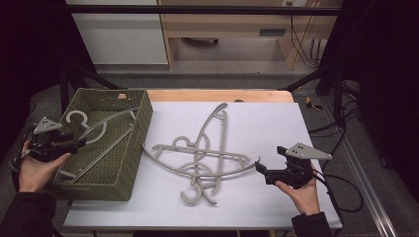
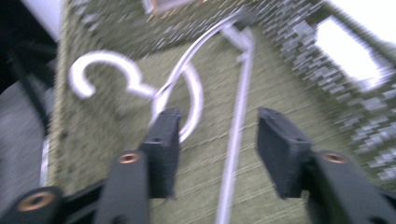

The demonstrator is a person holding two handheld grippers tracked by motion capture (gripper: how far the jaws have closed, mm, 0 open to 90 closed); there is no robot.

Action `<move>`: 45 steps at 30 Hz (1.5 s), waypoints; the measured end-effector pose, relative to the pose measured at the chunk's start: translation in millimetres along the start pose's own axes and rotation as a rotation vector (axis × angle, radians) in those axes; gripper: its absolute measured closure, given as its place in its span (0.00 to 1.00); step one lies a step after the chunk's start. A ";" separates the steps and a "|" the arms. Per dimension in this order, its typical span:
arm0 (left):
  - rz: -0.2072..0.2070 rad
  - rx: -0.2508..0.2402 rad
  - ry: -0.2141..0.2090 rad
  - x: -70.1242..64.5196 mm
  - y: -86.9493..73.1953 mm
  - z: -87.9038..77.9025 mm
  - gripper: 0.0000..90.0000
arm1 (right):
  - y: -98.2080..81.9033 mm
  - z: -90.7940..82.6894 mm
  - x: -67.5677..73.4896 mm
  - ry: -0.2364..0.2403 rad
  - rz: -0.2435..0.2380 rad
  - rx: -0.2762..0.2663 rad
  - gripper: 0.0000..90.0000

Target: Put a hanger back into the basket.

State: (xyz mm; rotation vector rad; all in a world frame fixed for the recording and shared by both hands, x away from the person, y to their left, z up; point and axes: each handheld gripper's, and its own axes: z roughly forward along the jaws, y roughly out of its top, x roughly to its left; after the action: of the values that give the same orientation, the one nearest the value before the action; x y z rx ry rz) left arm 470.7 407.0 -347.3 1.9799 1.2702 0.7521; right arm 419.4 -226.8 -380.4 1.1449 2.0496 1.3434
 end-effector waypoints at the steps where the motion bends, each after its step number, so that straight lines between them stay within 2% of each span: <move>1: 0.001 -0.026 -0.027 -5.3 1.2 -2.7 0.49 | 0.1 -0.1 -0.2 0.003 -0.004 0.002 0.07; 4: 0.005 -0.088 -0.085 -22.1 4.2 -10.4 0.42 | 0.6 0.7 0.3 0.005 -0.014 0.007 0.07; 6: -0.007 -0.139 -0.114 -35.5 4.8 -14.6 0.37 | 0.9 1.9 1.0 0.004 -0.016 0.011 0.07; 9: -0.004 -0.200 -0.168 -57.8 4.9 -20.0 0.30 | 2.1 2.9 3.0 0.010 -0.021 0.013 0.07; 10: 0.003 -0.226 -0.191 -69.0 4.8 -21.7 0.28 | 2.7 3.5 3.5 0.012 -0.026 0.013 0.07; 12: 0.017 -0.237 -0.217 -79.4 4.7 -22.9 0.24 | 4.4 4.7 5.6 0.022 -0.032 0.014 0.07; 14: 0.015 -0.267 -0.257 -94.7 4.2 -24.0 0.20 | 5.2 5.8 6.7 0.028 -0.041 0.014 0.07; 18: 0.018 -0.291 -0.304 -118.8 1.0 -23.3 0.14 | 6.8 10.5 10.6 0.047 -0.057 0.030 0.07; 20: 0.027 -0.292 -0.318 -127.7 -1.3 -21.0 0.13 | 7.8 13.6 12.9 0.059 -0.063 0.039 0.07; 21: 0.044 -0.279 -0.321 -133.9 -3.1 -18.6 0.13 | 8.2 15.3 13.8 0.069 -0.071 0.046 0.07; 26: 0.048 -0.258 -0.351 -144.4 -10.7 -12.4 0.12 | 10.3 28.9 21.8 0.106 -0.090 0.069 0.08; 28: 0.040 -0.256 -0.344 -146.0 -14.1 -10.3 0.11 | 11.0 36.2 26.0 0.122 -0.098 0.083 0.08; 34: 0.032 -0.248 -0.351 -146.2 -18.0 -7.4 0.11 | 9.1 57.0 36.9 0.160 -0.123 0.144 0.09; 37: 0.041 -0.254 -0.353 -145.9 -17.0 -8.9 0.11 | 6.8 65.8 40.4 0.176 -0.133 0.173 0.11; 45: 0.046 -0.250 -0.354 -146.7 -18.0 -7.4 0.10 | 2.7 87.2 52.5 0.194 -0.161 0.251 0.15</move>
State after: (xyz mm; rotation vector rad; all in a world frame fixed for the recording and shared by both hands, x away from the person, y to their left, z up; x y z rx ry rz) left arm 402.0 278.6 -373.7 1.8415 0.8805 0.5226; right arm 453.8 -136.2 -411.7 0.9526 2.4493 1.1851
